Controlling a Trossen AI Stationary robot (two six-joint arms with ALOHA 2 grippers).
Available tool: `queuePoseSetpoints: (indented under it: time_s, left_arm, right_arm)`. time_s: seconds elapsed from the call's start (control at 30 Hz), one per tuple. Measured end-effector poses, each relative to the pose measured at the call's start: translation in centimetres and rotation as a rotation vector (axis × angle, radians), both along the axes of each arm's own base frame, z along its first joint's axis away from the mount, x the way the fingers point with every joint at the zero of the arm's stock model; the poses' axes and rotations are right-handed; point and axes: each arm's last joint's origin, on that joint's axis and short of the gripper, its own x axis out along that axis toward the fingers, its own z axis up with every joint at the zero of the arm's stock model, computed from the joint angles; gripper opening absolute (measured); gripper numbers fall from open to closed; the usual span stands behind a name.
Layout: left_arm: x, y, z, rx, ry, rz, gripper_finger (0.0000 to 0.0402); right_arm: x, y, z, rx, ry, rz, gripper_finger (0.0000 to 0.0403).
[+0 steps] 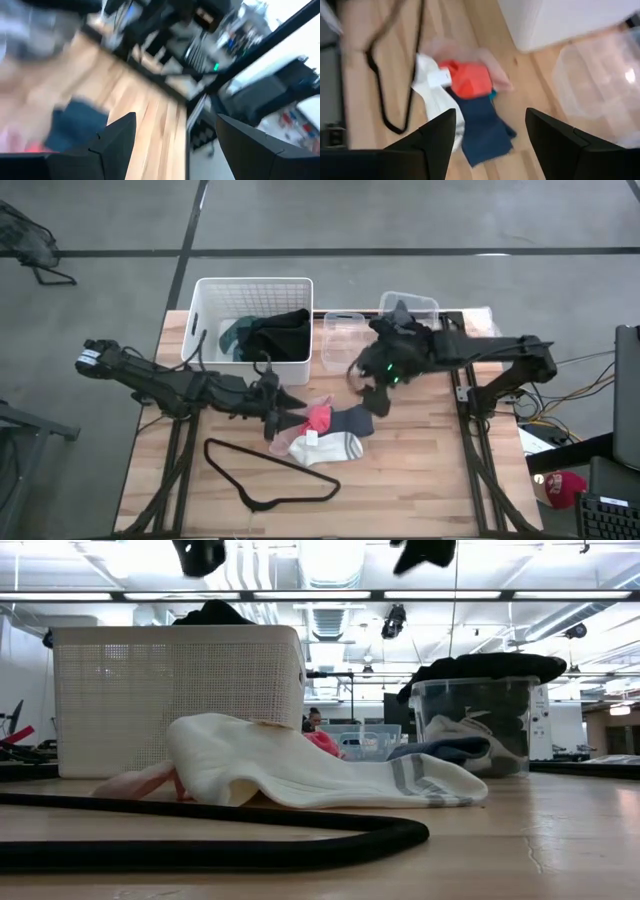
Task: Pick & Place Cloths
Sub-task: Put the white sock into the small transparent bin
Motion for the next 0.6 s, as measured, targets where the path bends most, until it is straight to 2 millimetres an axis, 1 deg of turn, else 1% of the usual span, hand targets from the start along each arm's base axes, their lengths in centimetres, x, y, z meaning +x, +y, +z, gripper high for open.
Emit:
queuePoseSetpoints:
  time_s: [0.1,0.27,0.4,0.53,0.6]
  left_arm:
    - [0.0,-0.3,-1.4,-0.032,0.130,-0.043,0.0275]
    - [0.7,-1.8,-3.5,-0.017,0.261,-0.121,0.0275]
    - [1.6,-2.9,-6.1,0.033,0.394,-0.146,0.0275]
    - [2.2,-3.1,-9.2,0.056,0.585,-0.108,0.0275]
    - [2.6,-3.3,-10.5,0.055,0.647,-0.090,0.0275]
  right_arm:
    - [0.6,1.1,-2.0,-0.019,0.064,-0.015,0.0224]
    - [1.4,2.0,-3.6,-0.001,0.068,-0.037,0.0214]
    - [2.0,2.4,-4.1,0.018,0.043,-0.055,0.0207]
    - [2.4,2.6,-3.9,0.033,-0.005,-0.064,0.0201]
    - [2.6,2.8,-3.7,0.039,-0.033,-0.063,0.0197]
